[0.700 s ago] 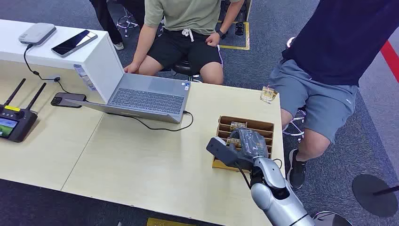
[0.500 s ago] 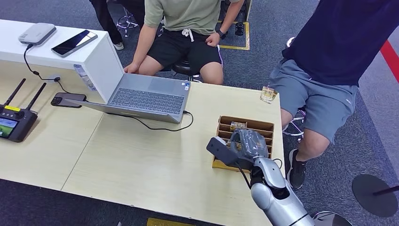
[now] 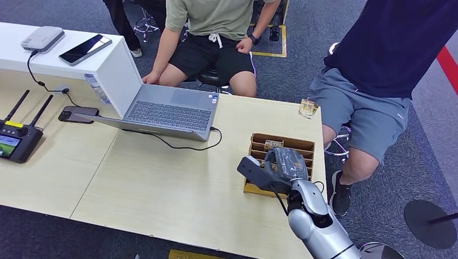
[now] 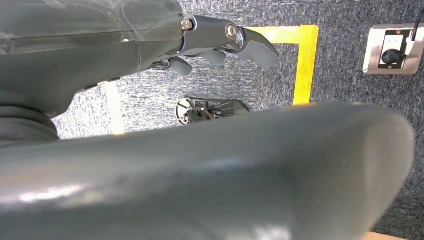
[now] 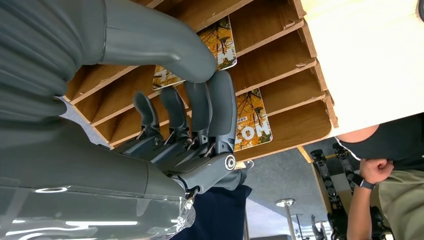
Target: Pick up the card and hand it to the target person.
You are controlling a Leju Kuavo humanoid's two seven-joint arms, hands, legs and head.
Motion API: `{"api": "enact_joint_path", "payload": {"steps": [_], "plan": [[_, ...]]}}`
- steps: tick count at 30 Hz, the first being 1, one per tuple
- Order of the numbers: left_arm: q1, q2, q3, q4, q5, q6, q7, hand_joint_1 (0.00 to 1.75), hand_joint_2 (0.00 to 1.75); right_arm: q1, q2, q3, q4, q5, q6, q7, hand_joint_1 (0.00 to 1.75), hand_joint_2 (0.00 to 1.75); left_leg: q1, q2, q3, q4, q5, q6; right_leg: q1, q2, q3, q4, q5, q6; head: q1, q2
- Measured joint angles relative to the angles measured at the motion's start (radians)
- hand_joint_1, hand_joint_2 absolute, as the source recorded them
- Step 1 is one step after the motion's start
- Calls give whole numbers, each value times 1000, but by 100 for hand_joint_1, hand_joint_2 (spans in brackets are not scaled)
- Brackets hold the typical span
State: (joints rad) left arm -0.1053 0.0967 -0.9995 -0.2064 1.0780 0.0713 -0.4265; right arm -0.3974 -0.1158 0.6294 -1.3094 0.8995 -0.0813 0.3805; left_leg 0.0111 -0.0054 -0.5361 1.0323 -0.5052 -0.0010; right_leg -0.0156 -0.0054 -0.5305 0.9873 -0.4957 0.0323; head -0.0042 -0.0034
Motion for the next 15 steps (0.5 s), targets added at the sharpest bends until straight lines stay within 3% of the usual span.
{"api": "enact_joint_path", "payload": {"steps": [9, 15], "plan": [[0, 0, 0, 0, 0, 0, 0, 0, 0, 1, 0, 0, 7, 0, 9, 1, 89, 175, 0, 0, 0, 0, 0, 0, 0, 0, 0, 0, 0, 0, 0, 0], [0, 0, 0, 0, 0, 0, 0, 0, 0, 1, 0, 0, 10, 0, 10, 1, 98, 175, 0, 0, 0, 0, 0, 0, 0, 0, 0, 0, 0, 0, 0, 0]]}}
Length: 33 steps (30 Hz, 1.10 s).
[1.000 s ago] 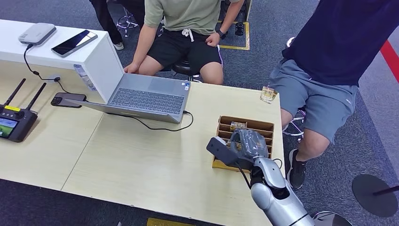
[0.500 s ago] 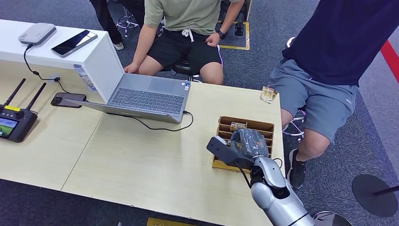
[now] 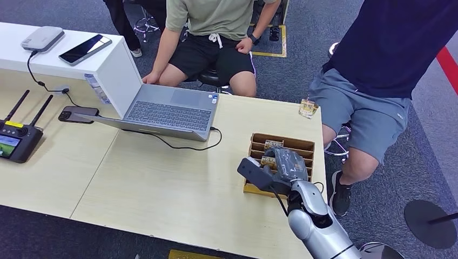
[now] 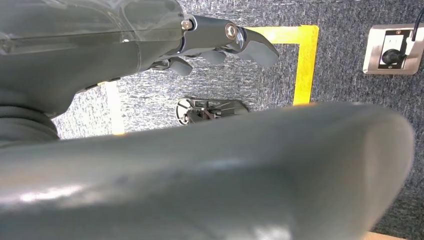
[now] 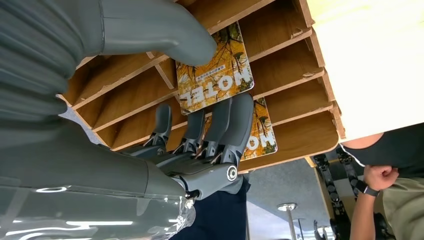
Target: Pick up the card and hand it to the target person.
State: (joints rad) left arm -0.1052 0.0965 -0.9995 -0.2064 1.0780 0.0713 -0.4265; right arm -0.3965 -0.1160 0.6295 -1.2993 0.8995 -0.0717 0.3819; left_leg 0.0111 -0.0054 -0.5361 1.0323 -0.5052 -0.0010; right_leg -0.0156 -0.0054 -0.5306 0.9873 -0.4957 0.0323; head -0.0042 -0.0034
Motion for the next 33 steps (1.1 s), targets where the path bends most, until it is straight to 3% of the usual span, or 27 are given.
{"api": "enact_joint_path", "payload": {"steps": [6, 24, 33], "plan": [[0, 0, 0, 0, 0, 0, 0, 0, 0, 0, 0, 0, 2, 0, 2, 1, 127, 175, 0, 0, 0, 0, 0, 0, 0, 0, 0, 0, 0, 0, 0, 0], [0, 0, 0, 0, 0, 0, 0, 0, 0, 0, 0, 0, 2, -2, 4, 3, 144, 175, 0, 0, 0, 0, 0, 0, 0, 0, 0, 0, 0, 0, 0, 0], [0, 0, 0, 0, -5, 0, -7, 0, 0, -1, 0, 0, 2, -2, 5, 7, 145, 175, 0, 0, 0, 0, 0, 0, 0, 0, 0, 0, 0, 0, 0, 0]]}}
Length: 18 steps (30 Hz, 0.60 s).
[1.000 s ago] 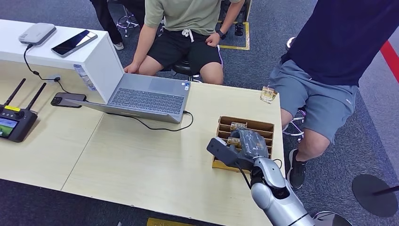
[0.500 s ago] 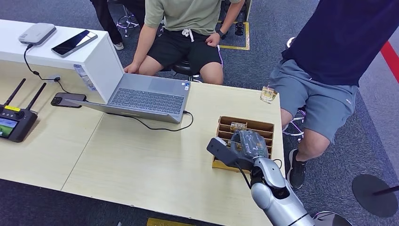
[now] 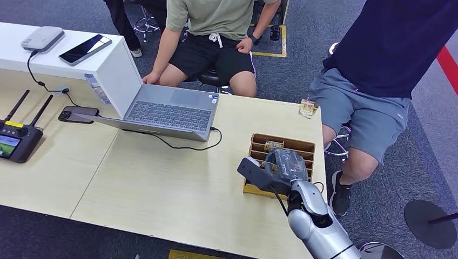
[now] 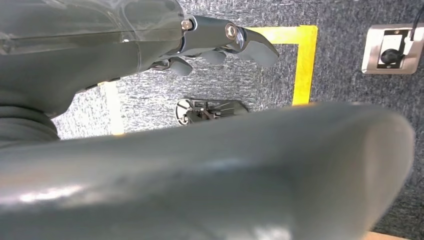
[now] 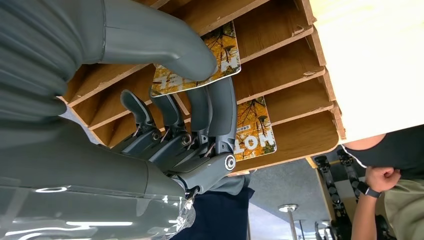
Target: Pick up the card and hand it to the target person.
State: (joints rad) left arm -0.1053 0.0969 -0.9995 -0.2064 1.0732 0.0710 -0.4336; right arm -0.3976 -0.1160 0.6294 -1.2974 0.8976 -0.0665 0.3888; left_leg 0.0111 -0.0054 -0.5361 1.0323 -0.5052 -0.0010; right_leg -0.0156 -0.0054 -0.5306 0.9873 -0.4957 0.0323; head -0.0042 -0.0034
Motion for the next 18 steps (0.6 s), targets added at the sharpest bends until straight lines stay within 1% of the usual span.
{"api": "enact_joint_path", "payload": {"steps": [6, 10, 18], "plan": [[0, 0, 0, 0, -2, -2, -8, 0, 0, 0, 0, 0, 0, 1, -5, 3, 145, 175, 0, 0, 0, 0, 0, 0, 0, 0, 0, 0, 0, 0, 0, 0], [0, 0, 0, 0, 3, 0, -6, 0, 0, 1, -1, 0, -4, 12, -30, 3, 145, 175, 0, 0, 0, 0, 0, 0, 0, 0, 0, 0, 0, 0, 0, 0], [0, 0, 0, 0, 6, 2, -5, 0, 0, 9, -7, -6, -57, 39, -58, 6, 145, 175, 0, 0, 0, 0, 0, 0, 0, 0, 0, 0, 0, 0, 0, 0]]}}
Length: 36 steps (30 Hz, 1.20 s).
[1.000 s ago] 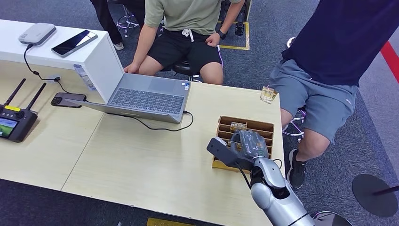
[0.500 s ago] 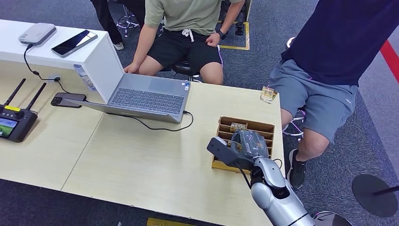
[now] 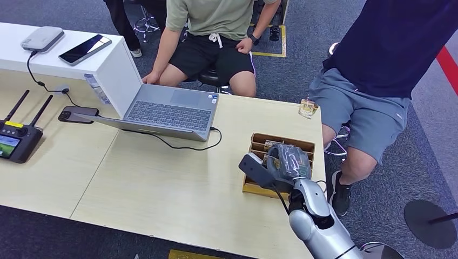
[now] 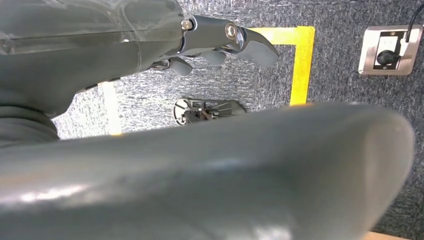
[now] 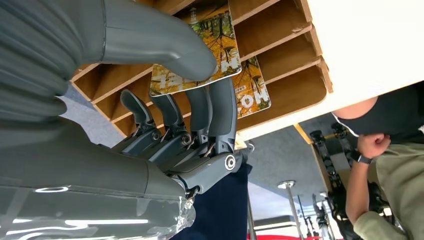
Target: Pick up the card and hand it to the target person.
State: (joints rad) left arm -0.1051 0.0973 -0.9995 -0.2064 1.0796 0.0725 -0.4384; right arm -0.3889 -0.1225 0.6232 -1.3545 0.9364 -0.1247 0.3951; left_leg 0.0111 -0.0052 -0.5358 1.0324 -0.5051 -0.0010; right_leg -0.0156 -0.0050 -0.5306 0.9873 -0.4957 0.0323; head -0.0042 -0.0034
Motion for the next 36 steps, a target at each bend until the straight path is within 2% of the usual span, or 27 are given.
{"api": "enact_joint_path", "payload": {"steps": [10, 20, 22, 28, 36], "plan": [[1, 0, 0, 0, 1, 0, 6, 0, 0, 19, -13, -16, -96, 56, -54, 7, 145, 175, 0, 0, 0, 0, 0, 0, 0, 0, 0, 0, 0, 0, 0, 0], [3, 0, 0, 0, 2, -1, 10, 0, 0, 75, -48, -75, -394, 129, -95, 12, 145, 175, 0, 0, 0, 1, 0, 0, 0, 0, 0, 0, 0, 0, 0, 0], [3, 0, 0, 0, -2, -3, 10, 0, 0, 83, -50, -82, -428, 139, -127, -9, 145, 175, 0, 0, 0, 1, 0, 0, 0, 0, 0, 0, 0, 0, 0, 0], [3, 0, 0, 0, -27, -15, 10, 0, 0, 121, -52, -112, -486, 196, -307, -115, 145, 175, 0, 0, 0, 1, 0, 0, 0, 1, 0, 0, 1, 0, 0, 0], [3, 0, 0, 0, -37, -18, 10, 0, 0, 148, -54, -140, -514, 197, -325, -141, 145, 175, 0, 0, 0, 1, 0, 0, 0, 0, 0, 0, 1, 0, 0, 0]]}}
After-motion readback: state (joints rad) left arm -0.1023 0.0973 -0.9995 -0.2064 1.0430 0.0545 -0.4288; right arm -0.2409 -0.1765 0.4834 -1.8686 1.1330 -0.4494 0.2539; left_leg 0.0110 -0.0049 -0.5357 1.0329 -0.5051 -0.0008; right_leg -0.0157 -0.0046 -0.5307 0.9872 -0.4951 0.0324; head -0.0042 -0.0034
